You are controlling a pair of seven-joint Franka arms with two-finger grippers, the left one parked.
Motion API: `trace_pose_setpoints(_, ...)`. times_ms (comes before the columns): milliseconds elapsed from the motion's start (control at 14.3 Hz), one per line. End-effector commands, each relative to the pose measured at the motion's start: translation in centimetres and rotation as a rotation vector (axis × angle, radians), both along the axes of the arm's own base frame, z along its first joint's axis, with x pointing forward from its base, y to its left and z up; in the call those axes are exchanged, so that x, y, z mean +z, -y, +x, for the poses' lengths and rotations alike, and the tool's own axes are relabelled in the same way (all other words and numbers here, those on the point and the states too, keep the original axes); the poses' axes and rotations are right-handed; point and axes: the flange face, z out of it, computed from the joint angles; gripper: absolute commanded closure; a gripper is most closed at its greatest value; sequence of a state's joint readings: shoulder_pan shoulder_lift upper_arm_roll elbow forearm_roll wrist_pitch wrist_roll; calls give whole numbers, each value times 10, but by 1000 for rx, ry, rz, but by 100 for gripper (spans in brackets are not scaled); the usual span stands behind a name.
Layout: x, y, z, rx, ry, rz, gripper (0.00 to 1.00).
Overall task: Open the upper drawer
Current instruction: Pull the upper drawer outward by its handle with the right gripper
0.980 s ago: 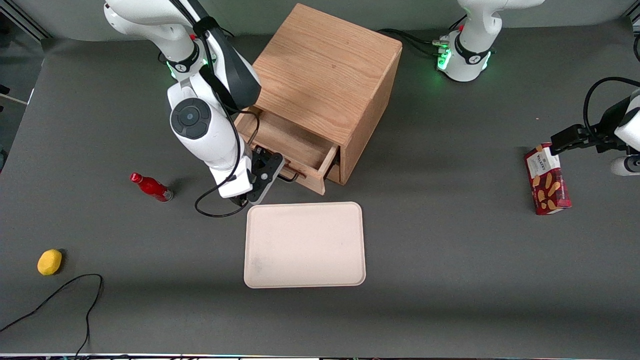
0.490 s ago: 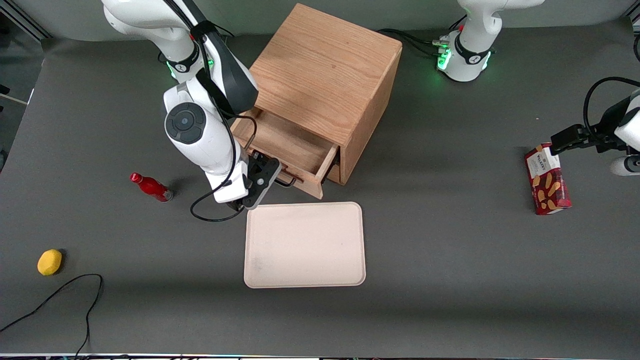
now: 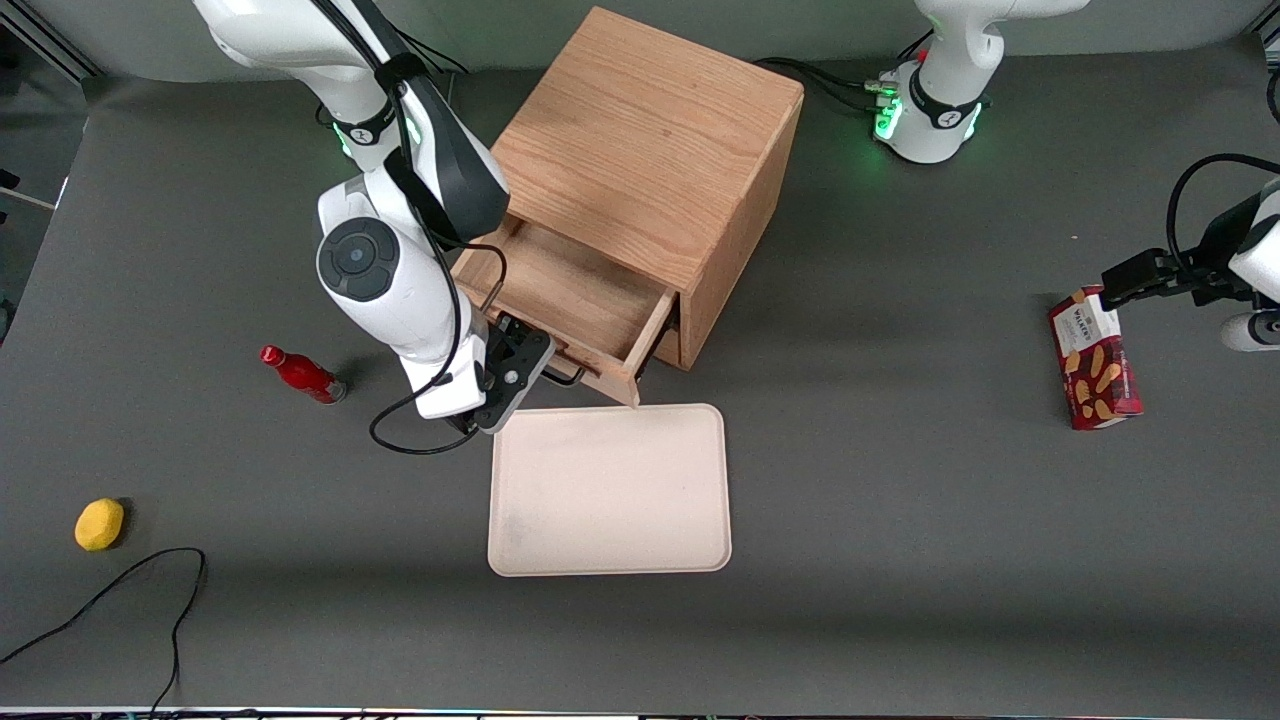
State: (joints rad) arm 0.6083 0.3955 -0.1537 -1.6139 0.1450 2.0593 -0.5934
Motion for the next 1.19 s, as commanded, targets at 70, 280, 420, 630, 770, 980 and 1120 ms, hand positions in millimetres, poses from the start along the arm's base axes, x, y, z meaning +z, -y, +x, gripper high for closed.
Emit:
trace_pose_setpoints(70, 1, 11, 14, 17, 6, 4, 0)
trace_pose_setpoints(280, 5, 17, 20, 3, 12, 8, 0)
trace_pose_setpoints(420, 9, 15, 21, -15, 3, 41, 0)
trace_pose_setpoints(630, 9, 16, 26, -26, -8, 49, 0)
trace_pose_setpoints(770, 9, 18, 28, -27, -6, 49, 0)
trace_pose_setpoints(980, -4, 18, 30, -21, -18, 35, 0)
trace_pose_setpoints(1120, -7, 21, 32, -24, -18, 30, 0)
